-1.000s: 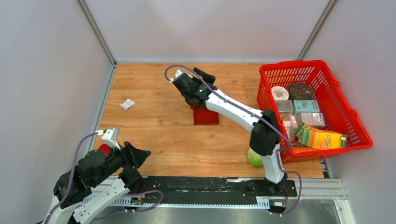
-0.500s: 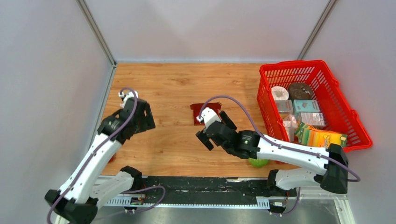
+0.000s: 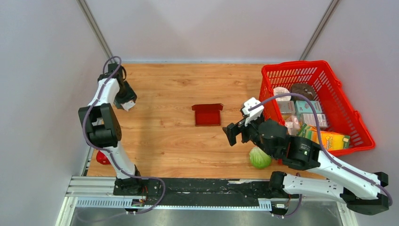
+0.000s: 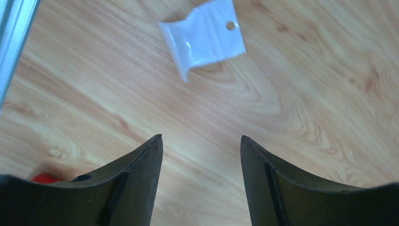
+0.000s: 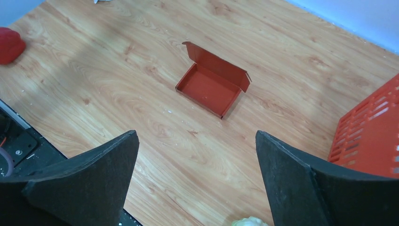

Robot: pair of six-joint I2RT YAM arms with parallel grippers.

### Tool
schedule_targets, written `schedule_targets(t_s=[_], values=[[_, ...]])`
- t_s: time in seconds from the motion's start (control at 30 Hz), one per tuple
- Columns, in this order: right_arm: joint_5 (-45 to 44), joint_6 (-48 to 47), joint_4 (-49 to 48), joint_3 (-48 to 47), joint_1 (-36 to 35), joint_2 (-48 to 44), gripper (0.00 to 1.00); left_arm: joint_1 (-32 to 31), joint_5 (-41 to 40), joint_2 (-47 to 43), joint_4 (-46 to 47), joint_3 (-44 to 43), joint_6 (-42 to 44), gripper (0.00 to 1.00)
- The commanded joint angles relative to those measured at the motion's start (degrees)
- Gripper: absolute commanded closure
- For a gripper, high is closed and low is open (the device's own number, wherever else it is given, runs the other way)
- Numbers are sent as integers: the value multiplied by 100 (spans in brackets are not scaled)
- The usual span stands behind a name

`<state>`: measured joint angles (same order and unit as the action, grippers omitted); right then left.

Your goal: Fold the paper box

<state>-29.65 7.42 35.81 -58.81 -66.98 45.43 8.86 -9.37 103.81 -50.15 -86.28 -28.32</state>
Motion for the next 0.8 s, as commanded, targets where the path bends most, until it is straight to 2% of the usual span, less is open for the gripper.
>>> schedule_targets(t_s=[0.0, 0.07, 0.27, 0.43, 0.6, 0.7, 0.77], values=[[-261, -223, 233, -245, 27, -332, 0, 475, 769, 392, 734, -160, -551, 30], [-348, -337, 233, -263, 45, -403, 0, 625, 813, 709, 578, -432, -797, 30], [-647, -662, 242, -272, 62, -535, 0, 704, 295, 1773, 147, -1250, -1132, 30], [-683, -707, 207, -245, 80, -483, 0, 705, -56, 1906, -90, -1374, -1360, 35], [-639, -689, 233, -263, 71, -491, 0, 705, -399, 1607, 102, -944, -1475, 36], [-639, -663, 242, -280, 71, -535, 0, 705, -365, 1730, 49, -1031, -1440, 47], [-656, -654, 268, -289, 71, -553, 0, 705, -312, 1844, -3, -1145, -1449, 50]])
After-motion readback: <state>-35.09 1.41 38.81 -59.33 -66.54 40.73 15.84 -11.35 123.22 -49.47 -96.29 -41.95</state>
